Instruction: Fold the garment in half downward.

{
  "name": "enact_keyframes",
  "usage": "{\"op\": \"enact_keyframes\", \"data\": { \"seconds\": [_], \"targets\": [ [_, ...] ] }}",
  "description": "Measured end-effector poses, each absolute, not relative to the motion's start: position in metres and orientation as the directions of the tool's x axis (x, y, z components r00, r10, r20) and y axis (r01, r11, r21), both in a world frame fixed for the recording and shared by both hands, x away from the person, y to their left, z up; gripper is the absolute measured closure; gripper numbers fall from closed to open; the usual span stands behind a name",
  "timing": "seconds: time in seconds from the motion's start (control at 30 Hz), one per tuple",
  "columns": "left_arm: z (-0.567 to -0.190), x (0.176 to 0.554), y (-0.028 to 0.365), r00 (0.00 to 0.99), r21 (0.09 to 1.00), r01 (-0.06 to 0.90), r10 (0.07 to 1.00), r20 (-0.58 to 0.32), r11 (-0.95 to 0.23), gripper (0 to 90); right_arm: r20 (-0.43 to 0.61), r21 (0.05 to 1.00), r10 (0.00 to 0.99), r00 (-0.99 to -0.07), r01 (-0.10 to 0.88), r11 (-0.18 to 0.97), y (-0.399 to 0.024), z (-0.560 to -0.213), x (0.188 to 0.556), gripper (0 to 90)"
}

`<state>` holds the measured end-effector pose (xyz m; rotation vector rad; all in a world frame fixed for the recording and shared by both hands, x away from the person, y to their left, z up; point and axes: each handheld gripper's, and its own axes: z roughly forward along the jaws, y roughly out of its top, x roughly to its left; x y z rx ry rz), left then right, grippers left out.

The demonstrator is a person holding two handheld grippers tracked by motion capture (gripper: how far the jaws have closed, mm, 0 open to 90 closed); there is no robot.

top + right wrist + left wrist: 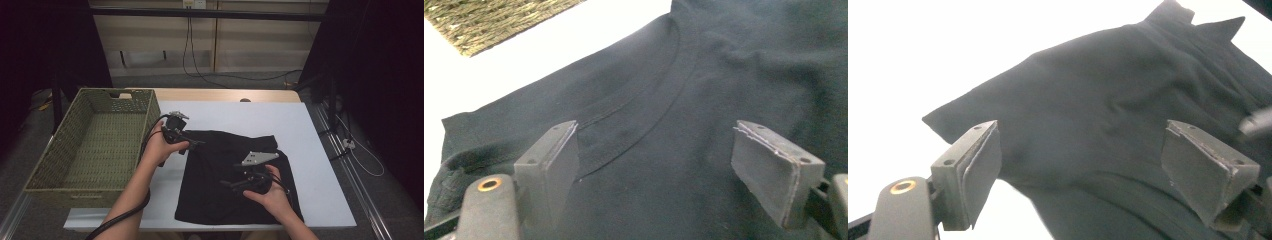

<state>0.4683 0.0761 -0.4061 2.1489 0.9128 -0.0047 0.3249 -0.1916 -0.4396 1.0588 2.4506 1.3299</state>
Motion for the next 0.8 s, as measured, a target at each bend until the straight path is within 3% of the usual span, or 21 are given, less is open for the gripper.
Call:
{"op": "enact_keyframes", "data": {
  "seconds": [0.4,0.67,0.8],
  "targets": [
    [-0.421,0.503,0.083,0.667,0.661,0.656,0.691,-0.28,-0.365,19.6,0.174,0.777,0.648,-0.741,0.508,0.372,-0.19,-0.443,0.321,19.1],
    [-0.432,0.516,0.086,0.633,0.661,0.65,0.749,-0.195,-0.377,23.4,0.166,0.778,0.645,-0.746,0.501,0.379,-0.192,-0.443,0.315,19.1],
    [-0.439,0.52,0.09,0.621,0.662,0.647,0.765,-0.17,-0.378,33.6,0.166,0.776,0.65,-0.742,0.505,0.378,-0.194,-0.443,0.313,19.1]
  ]
}}
